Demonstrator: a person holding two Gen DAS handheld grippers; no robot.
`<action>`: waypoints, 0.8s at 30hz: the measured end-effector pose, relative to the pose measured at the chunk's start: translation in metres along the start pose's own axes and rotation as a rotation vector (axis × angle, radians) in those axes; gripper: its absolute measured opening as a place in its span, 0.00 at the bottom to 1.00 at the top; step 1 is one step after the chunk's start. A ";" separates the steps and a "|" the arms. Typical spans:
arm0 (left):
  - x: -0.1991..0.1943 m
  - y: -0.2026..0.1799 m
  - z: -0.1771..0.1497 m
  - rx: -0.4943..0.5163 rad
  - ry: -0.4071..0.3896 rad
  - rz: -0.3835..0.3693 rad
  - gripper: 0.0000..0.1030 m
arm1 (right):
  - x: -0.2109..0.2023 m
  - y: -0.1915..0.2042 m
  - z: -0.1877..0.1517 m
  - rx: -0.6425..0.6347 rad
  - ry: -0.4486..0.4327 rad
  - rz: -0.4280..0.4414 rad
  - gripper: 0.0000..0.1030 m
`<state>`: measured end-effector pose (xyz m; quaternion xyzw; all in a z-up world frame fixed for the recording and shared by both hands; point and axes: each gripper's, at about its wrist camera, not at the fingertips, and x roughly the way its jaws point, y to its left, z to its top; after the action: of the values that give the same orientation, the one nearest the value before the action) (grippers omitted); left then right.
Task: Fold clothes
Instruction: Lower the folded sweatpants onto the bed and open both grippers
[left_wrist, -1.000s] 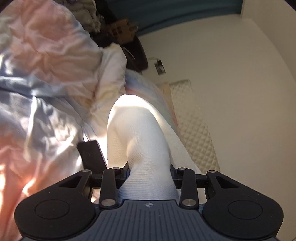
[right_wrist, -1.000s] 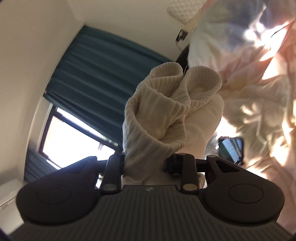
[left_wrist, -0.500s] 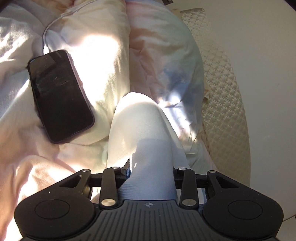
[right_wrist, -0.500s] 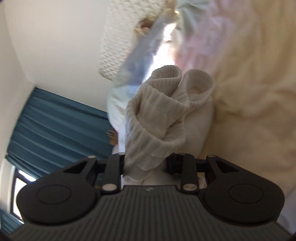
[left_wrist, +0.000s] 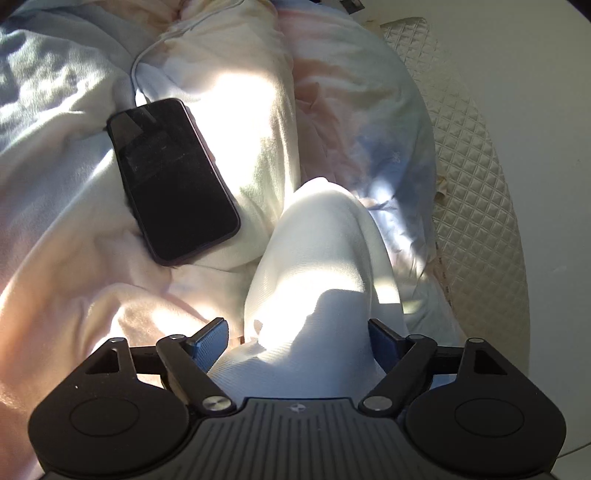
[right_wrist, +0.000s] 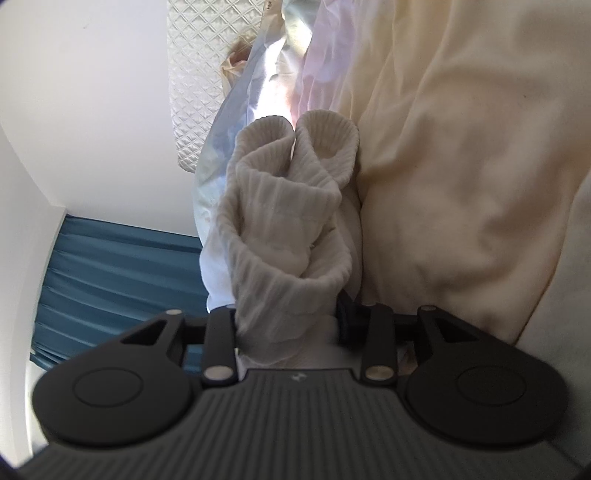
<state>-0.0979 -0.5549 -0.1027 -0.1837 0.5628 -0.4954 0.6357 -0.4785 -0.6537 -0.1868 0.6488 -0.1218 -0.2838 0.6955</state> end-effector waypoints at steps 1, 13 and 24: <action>-0.007 -0.003 0.000 0.024 -0.012 0.010 0.88 | 0.000 0.003 0.001 0.002 0.005 -0.008 0.42; -0.097 -0.070 -0.036 0.364 -0.148 0.073 1.00 | -0.052 0.072 -0.003 -0.232 -0.043 -0.100 0.87; -0.203 -0.145 -0.098 0.622 -0.269 0.120 1.00 | -0.123 0.159 -0.026 -0.472 -0.111 -0.104 0.87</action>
<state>-0.2218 -0.4169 0.0910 -0.0113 0.3060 -0.5761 0.7578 -0.5264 -0.5644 -0.0115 0.4571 -0.0567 -0.3750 0.8045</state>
